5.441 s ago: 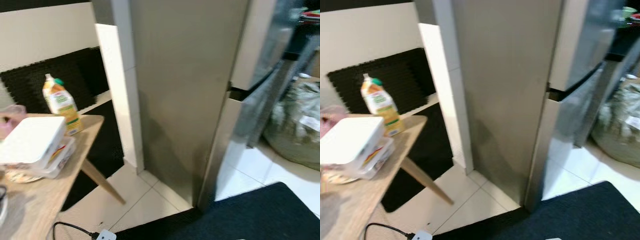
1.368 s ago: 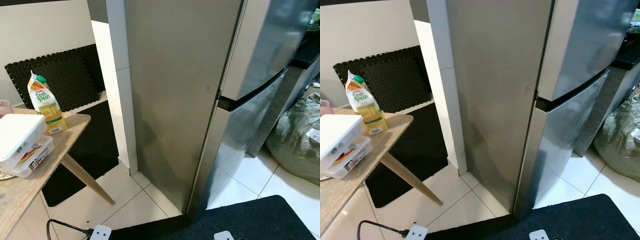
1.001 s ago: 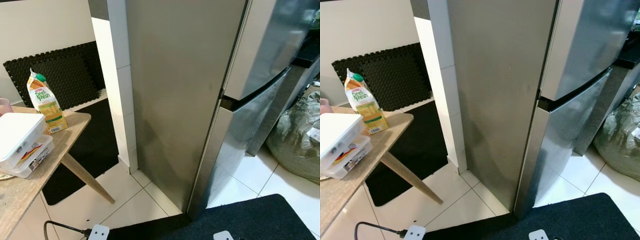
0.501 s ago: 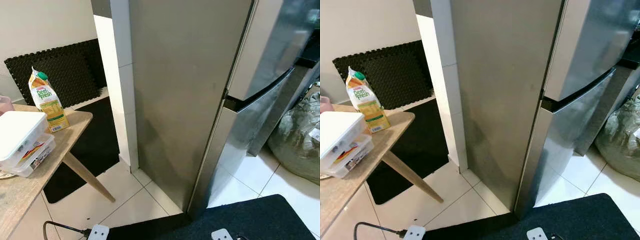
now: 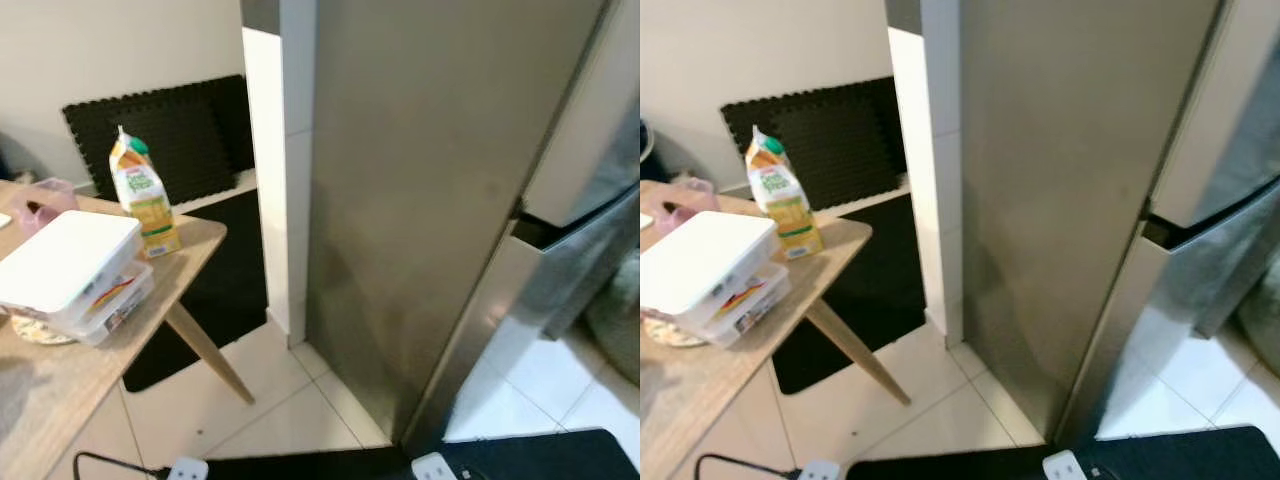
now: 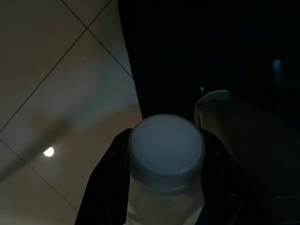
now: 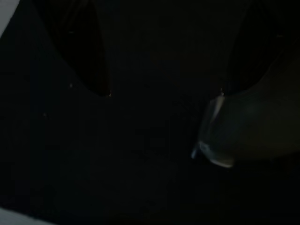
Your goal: Restocking fridge
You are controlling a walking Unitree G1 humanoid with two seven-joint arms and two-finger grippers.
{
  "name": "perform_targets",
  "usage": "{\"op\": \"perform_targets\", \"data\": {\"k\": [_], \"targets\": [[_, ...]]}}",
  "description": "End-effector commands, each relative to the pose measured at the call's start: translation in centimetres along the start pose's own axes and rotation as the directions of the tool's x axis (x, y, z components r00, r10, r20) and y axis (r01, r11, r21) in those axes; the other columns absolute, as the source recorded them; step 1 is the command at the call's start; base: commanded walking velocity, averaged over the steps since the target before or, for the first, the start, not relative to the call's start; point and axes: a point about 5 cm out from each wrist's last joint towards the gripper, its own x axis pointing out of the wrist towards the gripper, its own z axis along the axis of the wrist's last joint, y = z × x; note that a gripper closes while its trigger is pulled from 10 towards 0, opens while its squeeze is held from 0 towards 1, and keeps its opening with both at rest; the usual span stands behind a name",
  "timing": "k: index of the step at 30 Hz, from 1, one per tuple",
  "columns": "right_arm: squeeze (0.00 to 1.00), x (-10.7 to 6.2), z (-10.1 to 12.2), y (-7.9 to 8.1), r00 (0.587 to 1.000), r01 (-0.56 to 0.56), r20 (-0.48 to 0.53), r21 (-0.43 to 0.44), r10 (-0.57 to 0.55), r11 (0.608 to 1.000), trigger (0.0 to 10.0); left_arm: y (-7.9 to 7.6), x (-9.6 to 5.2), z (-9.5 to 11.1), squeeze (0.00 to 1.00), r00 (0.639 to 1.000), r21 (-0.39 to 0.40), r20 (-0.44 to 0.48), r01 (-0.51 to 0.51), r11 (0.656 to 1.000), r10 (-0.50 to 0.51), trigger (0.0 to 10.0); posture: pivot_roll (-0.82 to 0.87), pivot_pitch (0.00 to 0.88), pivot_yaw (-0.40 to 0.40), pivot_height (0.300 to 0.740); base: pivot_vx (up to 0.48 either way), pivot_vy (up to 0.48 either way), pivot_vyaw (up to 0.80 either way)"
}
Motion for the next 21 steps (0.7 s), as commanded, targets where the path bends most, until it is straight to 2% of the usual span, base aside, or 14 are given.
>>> {"op": "perform_targets", "data": {"k": [1, 7, 15, 21], "targets": [[0.0, 0.01, -0.03, 0.12, 1.0, 0.002, -0.004, 0.011, -0.002, 1.0, 10.0, 0.1, 0.01, 0.34, 0.0, 1.0, 0.007, 0.014, 0.0, 1.0, 0.0, 10.0, -0.03, 0.0, 0.004, 0.74, 0.27, 0.0, 0.0], [0.0, 0.02, -0.13, 0.1, 1.0, 0.016, -0.02, 0.037, -0.015, 0.999, 10.0, 0.05, 0.01, 0.31, 0.0, 1.0, 0.014, 0.013, 0.005, 1.0, -0.005, 10.0, -0.04, 0.0, 0.005, 0.74, 0.27, 0.0, 0.0], [0.0, 0.0, -0.3, -0.08, 0.999, 0.029, -0.025, 0.048, -0.027, 0.998, 10.0, -0.1, 0.02, 0.27, 0.0, 1.0, 0.017, 0.011, 0.011, 1.0, -0.012, 10.0, -0.04, 0.0, 0.004, 0.74, 0.27, 0.0, -0.7], [0.0, -0.01, -0.34, -0.09, 0.999, 0.027, -0.023, 0.04, -0.026, 0.999, 10.0, -0.13, 0.02, 0.22, 0.0, 1.0, 0.021, 0.009, 0.013, 1.0, -0.013, 10.0, -0.04, 0.0, 0.004, 0.74, 0.265, 0.0, 0.0]]}}
